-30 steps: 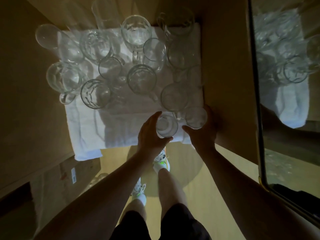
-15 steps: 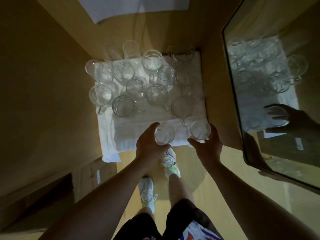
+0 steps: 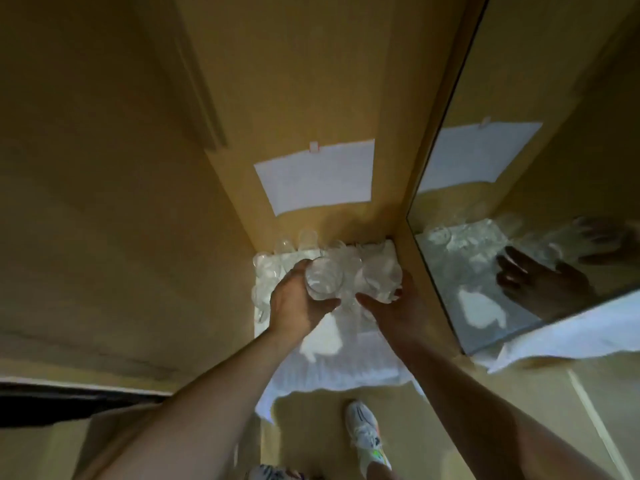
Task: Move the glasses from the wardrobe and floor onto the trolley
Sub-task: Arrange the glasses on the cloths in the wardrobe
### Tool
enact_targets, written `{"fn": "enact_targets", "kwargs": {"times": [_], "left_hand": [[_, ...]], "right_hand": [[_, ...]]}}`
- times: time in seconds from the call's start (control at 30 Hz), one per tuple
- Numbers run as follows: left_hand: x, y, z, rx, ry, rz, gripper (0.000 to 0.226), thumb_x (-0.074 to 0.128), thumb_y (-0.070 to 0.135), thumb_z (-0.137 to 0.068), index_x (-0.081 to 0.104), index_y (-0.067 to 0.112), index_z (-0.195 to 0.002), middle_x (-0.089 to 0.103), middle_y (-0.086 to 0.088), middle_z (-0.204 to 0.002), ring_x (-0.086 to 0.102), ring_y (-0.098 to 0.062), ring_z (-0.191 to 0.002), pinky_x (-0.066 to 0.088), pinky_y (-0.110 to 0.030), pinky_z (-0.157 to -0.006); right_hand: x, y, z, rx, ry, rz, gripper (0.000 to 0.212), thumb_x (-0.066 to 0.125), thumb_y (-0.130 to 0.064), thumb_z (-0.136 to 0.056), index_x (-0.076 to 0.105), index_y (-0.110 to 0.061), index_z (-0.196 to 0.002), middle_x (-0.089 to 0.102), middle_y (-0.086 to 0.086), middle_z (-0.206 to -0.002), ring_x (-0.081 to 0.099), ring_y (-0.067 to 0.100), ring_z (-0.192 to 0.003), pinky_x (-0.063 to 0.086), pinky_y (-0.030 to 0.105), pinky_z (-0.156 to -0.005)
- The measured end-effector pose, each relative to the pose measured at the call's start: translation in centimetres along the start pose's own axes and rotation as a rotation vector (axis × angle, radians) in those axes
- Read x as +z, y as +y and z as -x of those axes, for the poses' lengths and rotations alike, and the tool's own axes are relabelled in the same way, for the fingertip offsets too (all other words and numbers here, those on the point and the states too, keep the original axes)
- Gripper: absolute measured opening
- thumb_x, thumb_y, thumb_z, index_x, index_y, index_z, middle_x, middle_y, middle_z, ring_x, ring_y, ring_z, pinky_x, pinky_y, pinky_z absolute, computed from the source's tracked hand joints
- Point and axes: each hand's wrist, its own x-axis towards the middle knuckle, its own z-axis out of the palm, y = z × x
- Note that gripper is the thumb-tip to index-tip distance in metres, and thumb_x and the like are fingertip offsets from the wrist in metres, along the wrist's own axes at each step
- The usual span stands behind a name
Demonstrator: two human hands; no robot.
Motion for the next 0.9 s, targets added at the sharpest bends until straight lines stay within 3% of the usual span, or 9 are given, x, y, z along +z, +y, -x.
{"fn": "enact_targets", "kwargs": {"times": [0.13, 0.23, 0.3, 0.4, 0.53, 0.7, 0.9], "left_hand": [[-6.0, 5.0, -0.5, 0.052, 0.151, 0.146, 0.078, 0.091, 0.046, -0.059, 0.051, 0.032, -0.124, 0.066, 0.011, -0.107, 0.066, -0.019, -0.1, 0.054, -0.035, -0.085], [-10.2, 8.7, 0.1, 0.104, 0.274, 0.248, 0.084, 0.084, 0.054, -0.048, 0.052, 0.031, -0.122, 0.068, 0.005, -0.113, 0.067, -0.022, -0.102, 0.055, -0.039, -0.087], [-11.9, 10.5, 0.2, 0.145, 0.31, 0.288, 0.087, 0.078, 0.062, -0.043, 0.053, 0.03, -0.119, 0.067, 0.008, -0.11, 0.066, -0.021, -0.102, 0.055, -0.04, -0.087], [-14.8, 13.2, 1.6, 0.243, 0.354, 0.395, 0.089, 0.075, 0.071, -0.043, 0.054, 0.032, -0.12, 0.065, 0.011, -0.11, 0.063, -0.016, -0.104, 0.054, -0.041, -0.091], [-16.2, 15.9, 3.4, 0.329, 0.365, 0.548, 0.084, 0.078, 0.081, -0.051, 0.053, 0.036, -0.117, 0.063, 0.014, -0.113, 0.061, -0.009, -0.107, 0.053, -0.036, -0.092], [-15.2, 18.5, 7.0, 0.418, 0.317, 0.74, 0.071, 0.076, 0.078, -0.06, 0.048, 0.041, -0.114, 0.066, 0.013, -0.113, 0.065, -0.004, -0.103, 0.053, -0.029, -0.088], [-12.6, 22.5, 11.3, 0.493, 0.237, 0.81, 0.078, 0.076, 0.075, -0.059, 0.051, 0.027, -0.116, 0.07, 0.006, -0.102, 0.069, -0.002, -0.087, 0.056, -0.023, -0.075]], "right_hand": [[-1.8, -7.9, -0.2, -0.102, 0.04, -0.05, 0.071, 0.093, -0.043, -0.063, 0.06, -0.028, -0.124, 0.07, -0.007, -0.112, 0.067, 0.012, -0.101, 0.056, 0.034, -0.088], [-3.4, -13.0, 0.9, -0.203, 0.088, -0.104, 0.054, 0.093, -0.043, -0.061, 0.059, -0.038, -0.102, 0.068, -0.026, -0.092, 0.065, -0.01, -0.085, 0.049, 0.013, -0.072], [-4.2, -15.3, 1.3, -0.243, 0.1, -0.132, 0.059, 0.093, -0.043, -0.06, 0.053, -0.039, -0.104, 0.064, -0.027, -0.093, 0.063, -0.01, -0.085, 0.044, 0.009, -0.067], [-6.2, -19.4, 3.5, -0.347, 0.162, -0.141, 0.072, 0.089, -0.051, -0.062, 0.049, -0.03, -0.118, 0.059, -0.019, -0.104, 0.06, 0.006, -0.095, 0.047, 0.021, -0.077], [-9.0, -22.4, 6.5, -0.439, 0.198, -0.21, 0.067, 0.089, -0.048, -0.069, 0.05, -0.027, -0.12, 0.062, -0.01, -0.115, 0.061, 0.012, -0.109, 0.053, 0.037, -0.096], [-12.4, -22.5, 10.7, -0.494, 0.279, -0.279, 0.067, 0.086, -0.054, -0.069, 0.051, -0.028, -0.12, 0.063, -0.009, -0.108, 0.065, 0.009, -0.101, 0.057, 0.037, -0.091], [-17.4, -21.2, 13.5, -0.515, 0.349, -0.295, 0.071, 0.084, -0.056, -0.072, 0.05, -0.025, -0.126, 0.063, -0.003, -0.11, 0.064, 0.013, -0.099, 0.058, 0.034, -0.088]]}}
